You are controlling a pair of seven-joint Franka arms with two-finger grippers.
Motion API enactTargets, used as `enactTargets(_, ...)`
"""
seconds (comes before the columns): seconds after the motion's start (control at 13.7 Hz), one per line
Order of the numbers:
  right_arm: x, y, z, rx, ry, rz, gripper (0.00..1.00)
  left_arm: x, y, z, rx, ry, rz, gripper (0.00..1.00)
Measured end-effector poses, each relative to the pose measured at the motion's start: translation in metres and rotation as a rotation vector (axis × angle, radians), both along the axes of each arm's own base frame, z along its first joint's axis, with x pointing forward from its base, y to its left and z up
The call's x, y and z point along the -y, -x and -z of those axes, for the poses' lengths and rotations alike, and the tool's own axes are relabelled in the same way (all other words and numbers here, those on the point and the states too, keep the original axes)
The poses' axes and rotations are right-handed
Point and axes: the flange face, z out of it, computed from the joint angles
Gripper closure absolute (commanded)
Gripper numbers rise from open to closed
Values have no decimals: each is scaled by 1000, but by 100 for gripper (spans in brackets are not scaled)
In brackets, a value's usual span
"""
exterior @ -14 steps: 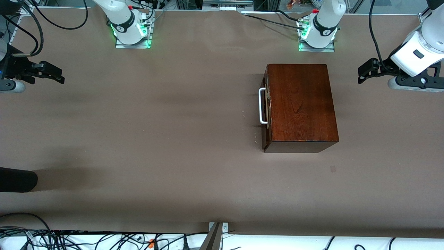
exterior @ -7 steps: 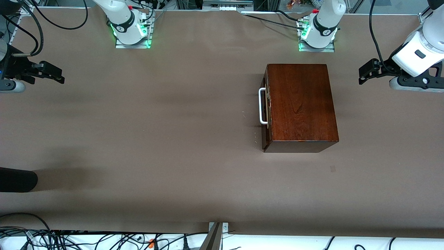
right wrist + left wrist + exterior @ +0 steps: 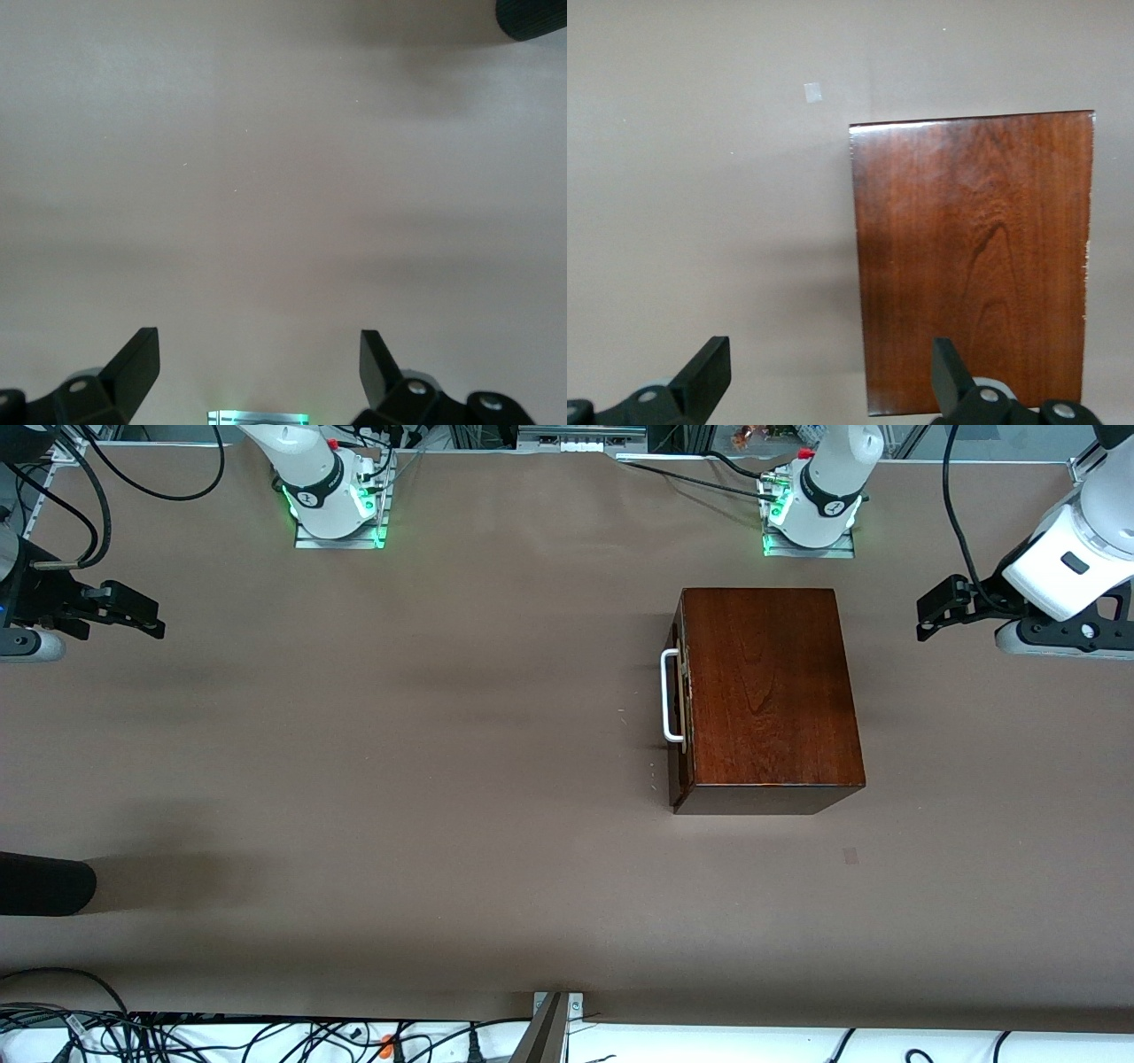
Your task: Open drawer, take yellow block, close drawer
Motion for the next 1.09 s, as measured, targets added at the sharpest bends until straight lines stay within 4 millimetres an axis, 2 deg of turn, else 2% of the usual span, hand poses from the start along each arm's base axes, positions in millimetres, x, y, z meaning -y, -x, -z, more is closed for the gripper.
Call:
enactTargets(0.29,0,0,0,0,0,0,0,101,20,1,12,-13,-26,0)
enactTargets(0.51,0,0,0,0,0,0,0,185,42,16,22,-27,-72,0)
enactTargets(0.66,0,0,0,0,0,1,0,250,64,38,35,-75,-90,0)
enactTargets(0.8,0,0,0,0,0,1,0,304,85,59,43,-107,-98,0)
enactTargets(0.95,1,0,0,-1,0,1,0,342,98,84,56,-154,-99,0)
enactTargets(1.09,1,0,0,-1,0,1,0,368,104,120,66,-215,-92,0)
